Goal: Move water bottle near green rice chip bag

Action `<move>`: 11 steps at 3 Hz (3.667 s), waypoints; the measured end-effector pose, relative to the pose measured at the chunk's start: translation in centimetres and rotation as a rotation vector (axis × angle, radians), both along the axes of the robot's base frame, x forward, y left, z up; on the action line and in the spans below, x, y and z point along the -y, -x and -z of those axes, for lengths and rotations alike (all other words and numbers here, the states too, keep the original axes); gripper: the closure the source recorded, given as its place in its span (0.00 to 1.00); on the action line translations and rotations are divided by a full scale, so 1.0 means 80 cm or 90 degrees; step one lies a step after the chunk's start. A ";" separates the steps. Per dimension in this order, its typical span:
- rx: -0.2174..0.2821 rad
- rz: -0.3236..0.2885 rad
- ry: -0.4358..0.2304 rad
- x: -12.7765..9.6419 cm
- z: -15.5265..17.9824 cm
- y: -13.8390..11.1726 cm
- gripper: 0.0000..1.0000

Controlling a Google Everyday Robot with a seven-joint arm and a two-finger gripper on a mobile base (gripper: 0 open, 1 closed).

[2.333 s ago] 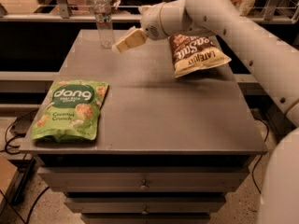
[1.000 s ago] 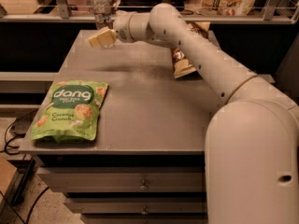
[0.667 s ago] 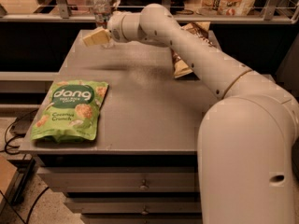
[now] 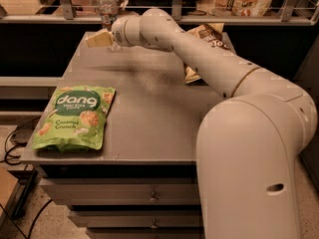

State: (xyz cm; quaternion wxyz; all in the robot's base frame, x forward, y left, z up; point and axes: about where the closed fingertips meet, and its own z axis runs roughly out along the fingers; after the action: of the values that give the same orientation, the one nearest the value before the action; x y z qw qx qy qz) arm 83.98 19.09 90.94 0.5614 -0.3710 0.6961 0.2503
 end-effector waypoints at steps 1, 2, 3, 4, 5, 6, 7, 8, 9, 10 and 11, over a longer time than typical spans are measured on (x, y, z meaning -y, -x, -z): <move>-0.023 0.032 -0.034 0.009 0.016 -0.020 0.03; -0.028 0.045 -0.048 0.014 0.024 -0.031 0.26; -0.011 0.040 -0.048 0.016 0.019 -0.035 0.49; -0.001 0.036 -0.044 0.021 0.013 -0.030 0.72; 0.022 -0.015 -0.047 0.035 -0.026 -0.006 1.00; 0.030 -0.071 -0.055 0.051 -0.056 0.027 1.00; 0.024 -0.121 -0.055 0.083 -0.085 0.077 1.00; 0.016 -0.141 -0.022 0.132 -0.115 0.138 1.00; 0.016 -0.141 -0.022 0.132 -0.115 0.138 1.00; 0.006 -0.132 -0.028 0.136 -0.111 0.151 1.00; -0.018 -0.145 -0.036 0.138 -0.101 0.180 1.00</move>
Offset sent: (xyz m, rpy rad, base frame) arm 0.0372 -0.0226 -0.0237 0.1005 0.0491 -0.1024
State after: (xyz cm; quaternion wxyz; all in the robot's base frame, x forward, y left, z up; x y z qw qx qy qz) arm 69.55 8.06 99.02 0.5298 -0.4279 0.6501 0.3371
